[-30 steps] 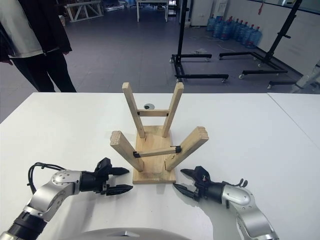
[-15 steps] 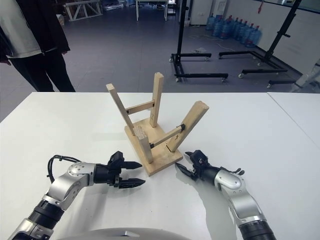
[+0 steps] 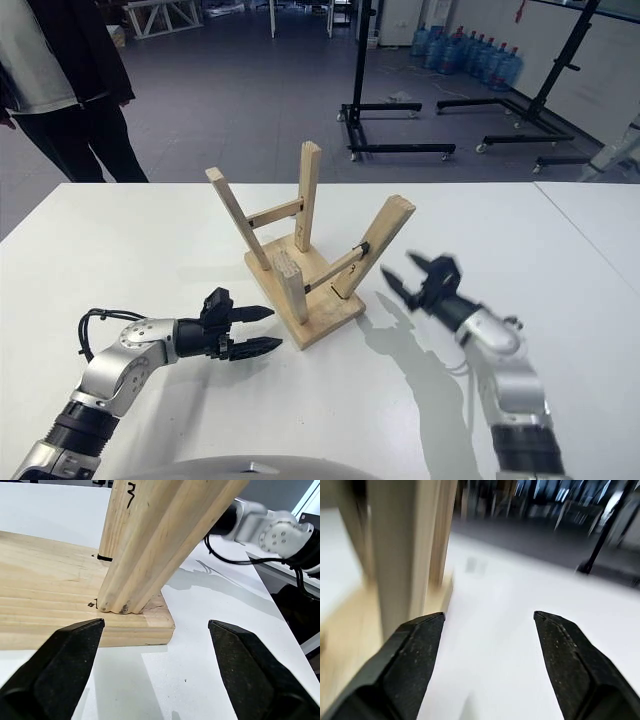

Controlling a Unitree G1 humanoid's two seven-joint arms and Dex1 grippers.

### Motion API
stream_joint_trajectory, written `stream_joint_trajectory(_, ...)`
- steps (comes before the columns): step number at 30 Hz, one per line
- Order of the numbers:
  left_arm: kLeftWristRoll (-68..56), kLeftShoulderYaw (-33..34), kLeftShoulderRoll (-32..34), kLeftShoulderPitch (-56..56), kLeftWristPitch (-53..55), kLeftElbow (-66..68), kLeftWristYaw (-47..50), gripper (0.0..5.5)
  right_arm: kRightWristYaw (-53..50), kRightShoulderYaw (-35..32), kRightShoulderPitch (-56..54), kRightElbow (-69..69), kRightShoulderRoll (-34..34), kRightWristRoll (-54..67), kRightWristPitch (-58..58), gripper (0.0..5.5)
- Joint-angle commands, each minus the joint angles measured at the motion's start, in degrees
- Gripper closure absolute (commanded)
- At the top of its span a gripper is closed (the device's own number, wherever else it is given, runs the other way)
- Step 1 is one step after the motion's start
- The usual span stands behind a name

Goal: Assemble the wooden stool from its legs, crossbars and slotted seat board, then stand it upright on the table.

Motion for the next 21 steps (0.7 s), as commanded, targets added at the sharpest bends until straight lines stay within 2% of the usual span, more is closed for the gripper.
stream_joint_trajectory(1,-0.55,1.19,0.42,-0.25,0.43,-0.69,0.41,1.69,0.33,-3.33,-5.52,-5.11,-1.19,4.95,1.15,2.22)
stream_joint_trajectory(10,-0.21,1.28,-0.1,-0.79,-0.16,0.23,0.35,1.69,-8.66,-4.42,-16.21,-8.17,-0.58,-2.88,-4.63,2.22)
stream_joint_trajectory(14,0.64,-1.08,-1.83,-2.08,0.27,3.24,-0.21,1.69,-12.54,1.44,-19.08,-16.44,-0.53,-11.67,-5.67,2.22)
stream_joint_trajectory(18,1.27,-3.36,-5.2,-4.37,0.55,6.5,0.33,1.69,-12.53,8.56,-16.03,-22.12,-1.39,-21.35,-5.9,2.22)
stream_joint_trajectory(21,1.43,-3.63,-6.35,-5.29,0.61,7.47,0.78,1.69,-12.99,10.94,-13.64,-22.6,-1.56,-26.69,-6.28,2.22)
